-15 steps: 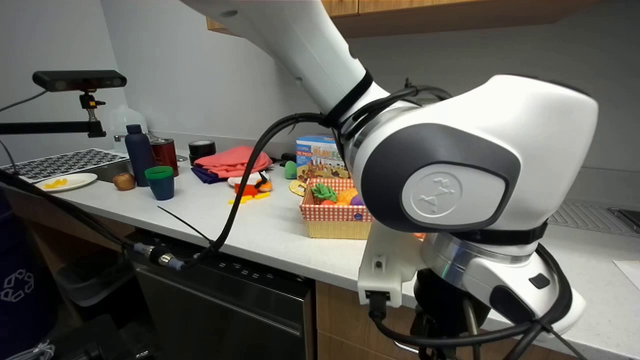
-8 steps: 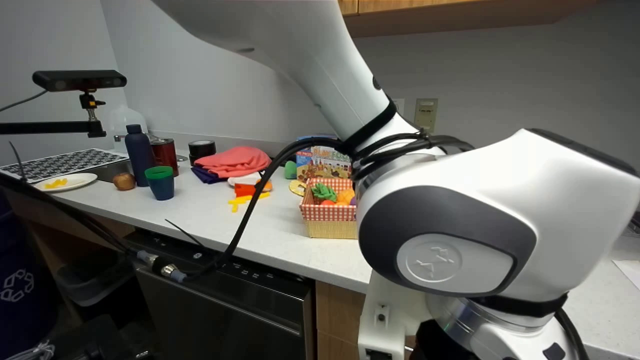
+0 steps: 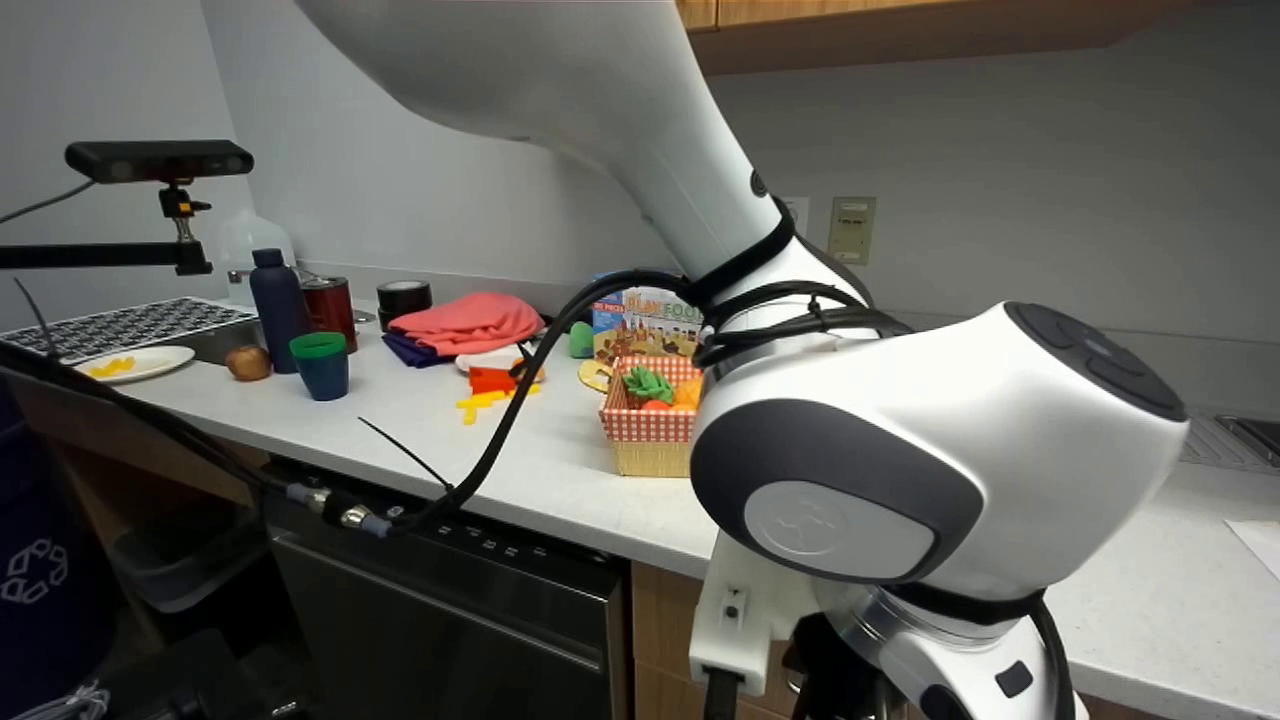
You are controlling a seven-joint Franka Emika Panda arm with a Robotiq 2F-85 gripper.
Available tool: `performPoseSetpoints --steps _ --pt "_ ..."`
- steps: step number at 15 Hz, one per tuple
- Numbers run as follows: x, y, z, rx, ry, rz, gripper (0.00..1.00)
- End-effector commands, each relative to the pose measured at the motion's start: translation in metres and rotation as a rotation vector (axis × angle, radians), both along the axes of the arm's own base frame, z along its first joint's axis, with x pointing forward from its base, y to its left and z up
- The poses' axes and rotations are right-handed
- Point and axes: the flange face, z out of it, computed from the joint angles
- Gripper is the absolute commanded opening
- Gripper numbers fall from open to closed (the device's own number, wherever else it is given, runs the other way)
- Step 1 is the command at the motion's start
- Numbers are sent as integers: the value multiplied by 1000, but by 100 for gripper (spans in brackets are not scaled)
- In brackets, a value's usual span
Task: Open the top right drawer
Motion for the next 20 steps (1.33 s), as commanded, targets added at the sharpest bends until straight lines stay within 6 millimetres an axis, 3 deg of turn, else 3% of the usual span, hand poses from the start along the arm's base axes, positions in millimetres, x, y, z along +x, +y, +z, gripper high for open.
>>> performPoseSetpoints --steps 1,5,9,14,20 --pt "1 1 0 1 -2 -1 100" --pt "2 1 -3 -4 -28 -8 100" --pt "7 -14 -16 -59 -101 -66 100" --pt "11 -29 -48 -85 -157 -109 100" --pt "19 -29 -77 -65 -192 -93 100"
